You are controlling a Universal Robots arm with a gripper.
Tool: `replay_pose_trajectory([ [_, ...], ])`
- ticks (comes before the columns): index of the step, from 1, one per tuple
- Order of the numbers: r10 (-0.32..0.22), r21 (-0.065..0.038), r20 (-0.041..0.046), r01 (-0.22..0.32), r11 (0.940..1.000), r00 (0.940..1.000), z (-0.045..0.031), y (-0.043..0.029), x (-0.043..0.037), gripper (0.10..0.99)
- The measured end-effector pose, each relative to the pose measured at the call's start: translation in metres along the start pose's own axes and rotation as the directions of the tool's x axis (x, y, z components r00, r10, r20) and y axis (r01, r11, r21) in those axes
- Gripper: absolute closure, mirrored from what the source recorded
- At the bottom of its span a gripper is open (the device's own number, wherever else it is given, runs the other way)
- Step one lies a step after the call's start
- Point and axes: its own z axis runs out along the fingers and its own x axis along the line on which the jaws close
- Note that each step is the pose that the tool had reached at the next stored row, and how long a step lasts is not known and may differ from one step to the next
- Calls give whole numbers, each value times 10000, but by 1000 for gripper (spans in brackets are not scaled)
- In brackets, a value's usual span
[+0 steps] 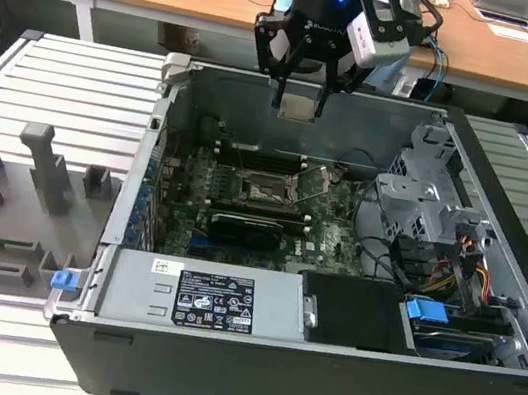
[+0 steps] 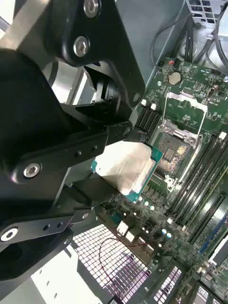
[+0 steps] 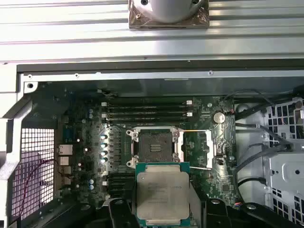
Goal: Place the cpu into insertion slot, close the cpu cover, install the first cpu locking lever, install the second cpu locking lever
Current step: 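Place the cpu into insertion slot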
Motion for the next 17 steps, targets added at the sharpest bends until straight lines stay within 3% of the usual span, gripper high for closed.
replay_pose_trajectory([
  [2,96,-2,9,-96,10000,10000,0,0,-1,549],
  [5,672,-15,59,-672,9977,9977,1,0,0,549],
  [17,1130,-27,100,-1130,9936,9935,1,0,0,549],
])
